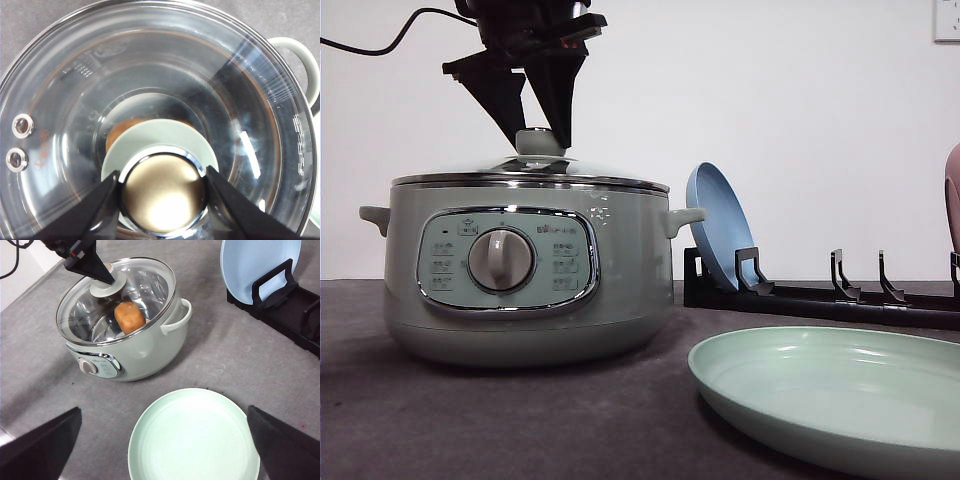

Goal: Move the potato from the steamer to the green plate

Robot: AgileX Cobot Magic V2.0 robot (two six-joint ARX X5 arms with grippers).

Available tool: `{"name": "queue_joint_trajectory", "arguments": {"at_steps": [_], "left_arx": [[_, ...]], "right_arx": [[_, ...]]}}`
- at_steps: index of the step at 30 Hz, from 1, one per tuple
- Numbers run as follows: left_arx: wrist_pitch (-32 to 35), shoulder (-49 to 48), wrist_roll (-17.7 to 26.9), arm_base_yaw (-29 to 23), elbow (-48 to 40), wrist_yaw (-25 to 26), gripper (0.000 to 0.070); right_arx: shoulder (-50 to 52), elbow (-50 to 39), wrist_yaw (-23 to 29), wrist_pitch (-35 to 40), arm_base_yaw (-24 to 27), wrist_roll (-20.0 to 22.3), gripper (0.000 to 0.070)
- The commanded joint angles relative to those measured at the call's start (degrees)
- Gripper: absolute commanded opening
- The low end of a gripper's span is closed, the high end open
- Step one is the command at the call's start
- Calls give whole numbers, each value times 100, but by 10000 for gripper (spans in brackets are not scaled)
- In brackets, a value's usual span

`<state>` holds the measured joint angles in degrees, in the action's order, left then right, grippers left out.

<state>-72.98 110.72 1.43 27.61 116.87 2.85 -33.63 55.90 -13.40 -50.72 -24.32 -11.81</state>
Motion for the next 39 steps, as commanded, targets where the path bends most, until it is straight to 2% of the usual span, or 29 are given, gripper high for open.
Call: {"name": "queue_joint_trajectory", "arguments": {"at_steps": [1, 18, 25, 31, 39], "left_arx": [[64, 129, -35, 24, 249, 42, 0], [-768, 107, -39, 2, 2134, -35, 0], [-849, -74, -35, -109, 2340, -37, 0], [-862, -197, 55, -431, 2340, -37, 0], [-895, -227, 55, -1249, 2340, -37, 0]], "right_arx": [[-33, 109, 24, 52, -17, 68, 700], [-33, 109, 187, 7, -17, 59, 700], [-33, 109, 189, 11, -17, 66, 700], [-33, 109, 187, 11, -17, 70, 700], [-36, 109, 189, 11, -17, 96, 700]]}}
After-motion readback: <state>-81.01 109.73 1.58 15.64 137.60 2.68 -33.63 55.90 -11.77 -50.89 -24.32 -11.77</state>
